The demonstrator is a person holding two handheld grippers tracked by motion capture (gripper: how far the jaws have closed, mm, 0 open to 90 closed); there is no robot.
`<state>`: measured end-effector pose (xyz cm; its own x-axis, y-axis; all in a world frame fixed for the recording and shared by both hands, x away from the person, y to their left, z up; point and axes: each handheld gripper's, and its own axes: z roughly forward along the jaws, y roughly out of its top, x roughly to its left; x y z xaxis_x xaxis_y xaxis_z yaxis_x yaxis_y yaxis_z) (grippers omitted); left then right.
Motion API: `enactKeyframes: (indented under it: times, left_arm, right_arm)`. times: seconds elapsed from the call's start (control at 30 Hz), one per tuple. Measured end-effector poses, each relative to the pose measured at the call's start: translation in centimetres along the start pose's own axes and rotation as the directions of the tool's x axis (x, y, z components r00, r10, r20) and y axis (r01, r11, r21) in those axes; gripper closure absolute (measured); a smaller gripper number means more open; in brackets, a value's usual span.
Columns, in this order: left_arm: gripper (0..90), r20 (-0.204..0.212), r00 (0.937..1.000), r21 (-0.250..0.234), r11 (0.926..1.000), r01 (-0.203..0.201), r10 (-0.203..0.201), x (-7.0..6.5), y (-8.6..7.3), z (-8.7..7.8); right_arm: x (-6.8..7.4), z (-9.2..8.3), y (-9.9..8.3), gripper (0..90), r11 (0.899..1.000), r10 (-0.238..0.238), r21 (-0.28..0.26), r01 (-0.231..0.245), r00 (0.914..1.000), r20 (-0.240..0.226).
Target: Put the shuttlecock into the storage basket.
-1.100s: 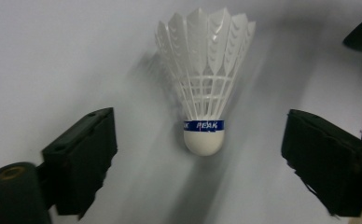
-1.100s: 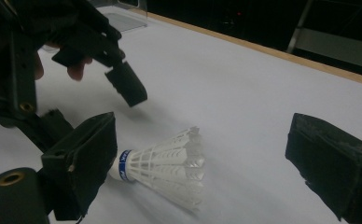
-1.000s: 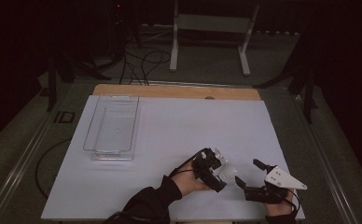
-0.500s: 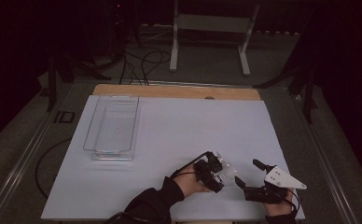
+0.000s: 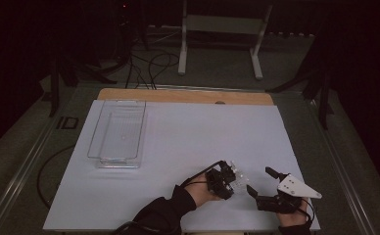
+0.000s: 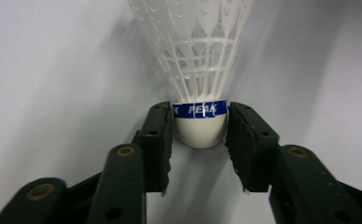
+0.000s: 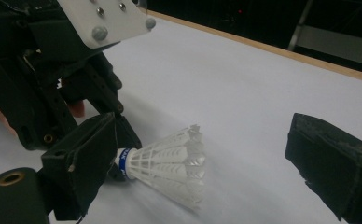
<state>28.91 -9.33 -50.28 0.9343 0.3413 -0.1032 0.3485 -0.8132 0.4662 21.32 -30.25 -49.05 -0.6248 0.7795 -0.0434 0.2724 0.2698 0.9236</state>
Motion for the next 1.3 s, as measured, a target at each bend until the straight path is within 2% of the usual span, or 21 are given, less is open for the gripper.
enactKeyframes:
  times: [0.13,0.27,0.47,0.67,0.87,0.9,0.97,1.3]
  left_arm:
    - [65.7,0.002,1.0000,0.007,1.0000,-0.002,0.002,0.1,0.1,0.0]
    - [66.3,0.007,1.0000,0.015,0.9999,0.006,-0.006,0.2,0.1,-0.1]
    - [66.5,0.014,0.9999,0.032,0.9995,-0.002,0.001,0.4,-0.1,-0.6]
    - [66.6,0.030,0.9990,0.048,0.9983,-0.033,0.032,0.3,-0.3,-1.4]
    - [66.6,0.039,0.9987,0.052,0.9980,-0.037,0.035,0.5,-0.6,-1.9]
    - [66.6,0.060,0.9976,0.052,0.9979,-0.038,0.035,0.6,-0.7,-2.0]
    - [66.6,0.065,0.9973,0.054,0.9978,-0.038,0.034,0.7,-0.7,-2.2]
    - [66.6,0.064,0.9965,0.075,0.9955,-0.058,0.053,0.9,-1.1,-3.4]
  right_arm:
    - [0.0,0.0,0.0,9.0,1.000,0.003,0.005,-0.003,1.0000,0.001]
    - [0.0,0.0,0.0,9.0,1.000,0.002,0.003,-0.002,1.0000,0.003]
    - [0.0,-0.1,0.0,8.9,1.000,0.003,-0.001,-0.003,1.0000,0.005]
    - [0.0,-0.1,0.0,9.0,1.000,0.001,-0.003,-0.001,1.0000,0.010]
    - [0.0,-0.1,0.1,8.9,1.000,0.000,-0.002,0.000,0.9999,0.011]
    - [0.0,-0.1,0.0,9.0,1.000,0.000,-0.002,0.000,0.9999,0.011]
    - [0.0,-0.1,0.0,9.0,1.000,0.000,-0.001,0.000,1.0000,0.010]
    - [0.0,0.0,0.0,9.0,1.000,0.006,-0.003,-0.006,1.0000,0.001]
